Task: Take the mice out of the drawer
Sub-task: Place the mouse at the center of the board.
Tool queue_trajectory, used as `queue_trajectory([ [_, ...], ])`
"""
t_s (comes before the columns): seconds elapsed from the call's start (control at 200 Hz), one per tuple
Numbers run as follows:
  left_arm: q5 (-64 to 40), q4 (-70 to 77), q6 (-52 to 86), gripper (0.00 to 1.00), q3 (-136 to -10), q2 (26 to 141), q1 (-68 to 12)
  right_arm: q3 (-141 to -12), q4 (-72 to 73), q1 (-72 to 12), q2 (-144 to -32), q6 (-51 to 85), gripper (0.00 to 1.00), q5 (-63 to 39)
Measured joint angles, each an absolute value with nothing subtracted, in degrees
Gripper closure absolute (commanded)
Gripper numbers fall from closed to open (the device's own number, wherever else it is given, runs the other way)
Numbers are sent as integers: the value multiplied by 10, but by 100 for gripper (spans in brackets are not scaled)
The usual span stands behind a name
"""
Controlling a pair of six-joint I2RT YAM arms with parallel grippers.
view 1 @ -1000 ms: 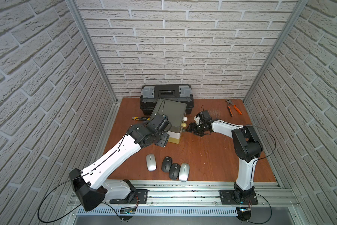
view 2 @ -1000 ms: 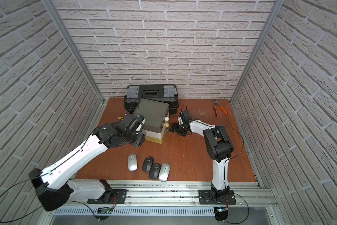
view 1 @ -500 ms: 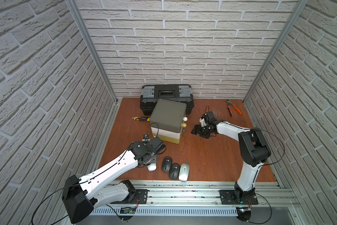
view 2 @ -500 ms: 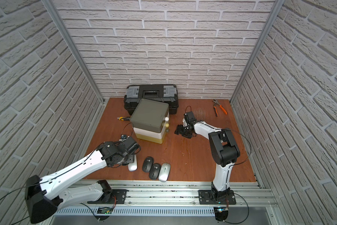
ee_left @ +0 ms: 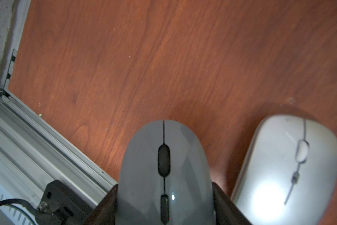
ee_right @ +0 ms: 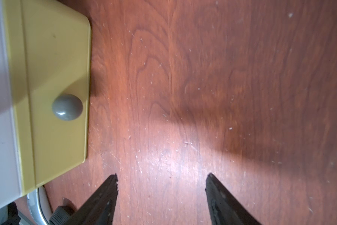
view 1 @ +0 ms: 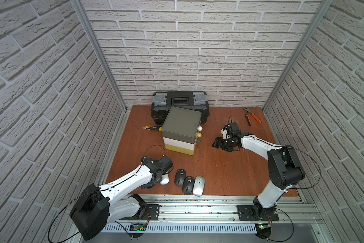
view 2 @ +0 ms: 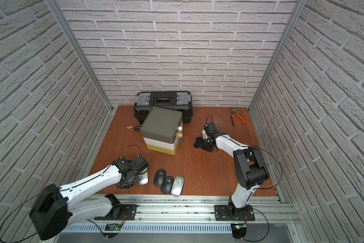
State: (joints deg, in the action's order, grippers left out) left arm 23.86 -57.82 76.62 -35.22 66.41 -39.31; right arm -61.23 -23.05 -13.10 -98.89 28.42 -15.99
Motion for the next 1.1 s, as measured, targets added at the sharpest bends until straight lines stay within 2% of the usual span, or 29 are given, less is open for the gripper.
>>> queue_trajectory([
  [0.195, 229, -493, 705, 51, -348, 748, -363, -607, -229, -128, -988, 279, 27, -166],
  [0.395, 244, -454, 616, 50, -402, 829, -360, -597, -230, -122, -970, 275, 27, -168],
  [0.69, 239, -384, 531, 50, -447, 880, -414, -594, -232, -106, -949, 267, 27, -165],
  [0.72, 238, -378, 528, 48, -449, 882, -421, -594, -233, -105, -949, 267, 27, -165],
  [0.805, 236, -366, 527, 26, -449, 884, -439, -594, -235, -100, -949, 264, 27, -164],
  [0.875, 240, -363, 532, 14, -450, 885, -446, -594, -237, -98, -948, 262, 27, -163],
  [0.985, 250, -371, 548, 7, -451, 882, -448, -594, -239, -97, -947, 261, 27, -162],
  [1.01, 252, -375, 552, 2, -451, 882, -449, -594, -240, -97, -947, 261, 27, -162],
  [1.1, 265, -398, 560, 2, -454, 879, -451, -593, -243, -97, -943, 261, 27, -160],
])
